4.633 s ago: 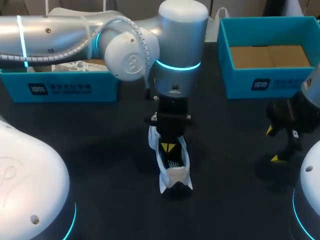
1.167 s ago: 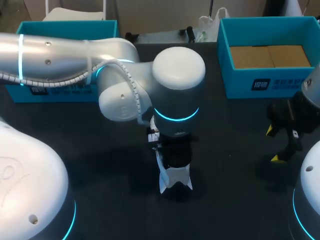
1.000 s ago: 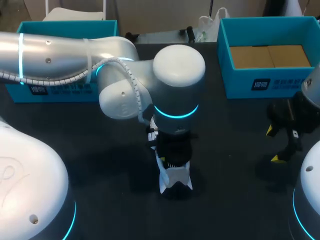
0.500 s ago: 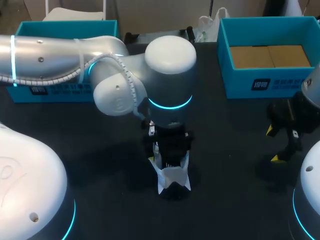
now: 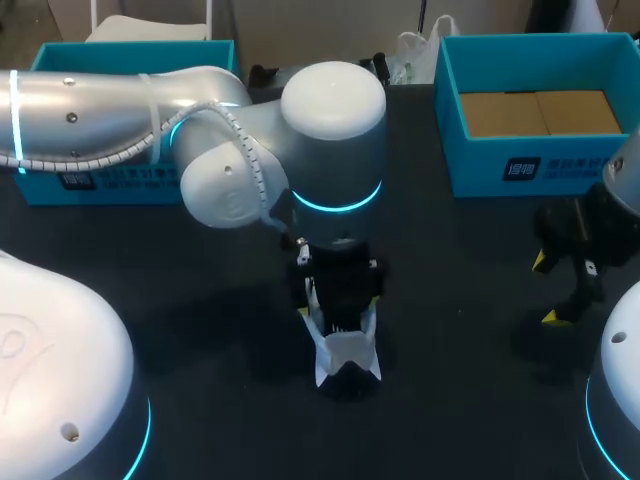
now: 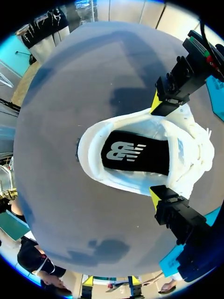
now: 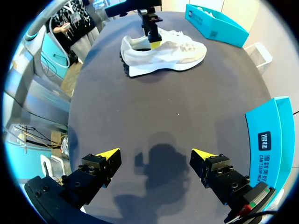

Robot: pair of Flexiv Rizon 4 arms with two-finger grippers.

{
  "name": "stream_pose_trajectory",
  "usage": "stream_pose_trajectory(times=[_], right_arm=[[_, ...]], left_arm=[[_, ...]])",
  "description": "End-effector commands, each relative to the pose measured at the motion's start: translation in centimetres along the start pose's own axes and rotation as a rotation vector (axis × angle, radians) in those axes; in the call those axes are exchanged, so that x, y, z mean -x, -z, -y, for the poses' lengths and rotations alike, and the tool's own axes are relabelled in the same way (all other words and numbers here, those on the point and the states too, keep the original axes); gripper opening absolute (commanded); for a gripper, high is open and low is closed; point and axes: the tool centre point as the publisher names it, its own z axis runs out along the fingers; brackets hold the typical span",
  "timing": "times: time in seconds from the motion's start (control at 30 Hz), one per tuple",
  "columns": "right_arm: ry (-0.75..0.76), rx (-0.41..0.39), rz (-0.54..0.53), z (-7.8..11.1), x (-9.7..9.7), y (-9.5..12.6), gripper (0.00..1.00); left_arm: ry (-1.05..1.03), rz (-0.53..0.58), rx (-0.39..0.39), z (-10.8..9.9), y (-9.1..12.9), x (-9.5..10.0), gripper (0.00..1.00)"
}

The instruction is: Take the shoe out of the shoebox, open the shoe tongue, remove and reinsert the insole, then place the shoe into the shoebox

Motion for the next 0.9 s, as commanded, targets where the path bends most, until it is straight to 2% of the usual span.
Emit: stream_pose_trajectory(times=[0.03, 0.5, 0.8, 0.87, 0.9], right_arm=[[-0.001, -0.004, 0.003, 0.0, -0.1, -0.1, 1.0], [-0.001, -0.004, 0.003, 0.0, -0.1, -0.1, 1.0], [-0.001, -0.004, 0.003, 0.0, -0.1, -0.1, 1.0], [-0.001, -0.004, 0.003, 0.0, -0.1, -0.1, 1.0], [-0.001, -0.004, 0.003, 0.0, -0.1, -0.1, 1.0]], left_arm=[[0.001, -0.003, -0.011, -1.1, 0.2, -0.1, 1.0], [0.012, 0.016, -0.027, -4.4, 2.6, 0.4, 1.0], [0.008, 0.039, -0.047, -7.2, 6.3, -0.4, 1.0], [0.009, 0.036, -0.045, -7.9, 7.1, -0.5, 0.82], [0.003, 0.035, -0.049, -8.0, 7.5, -0.6, 0.64]])
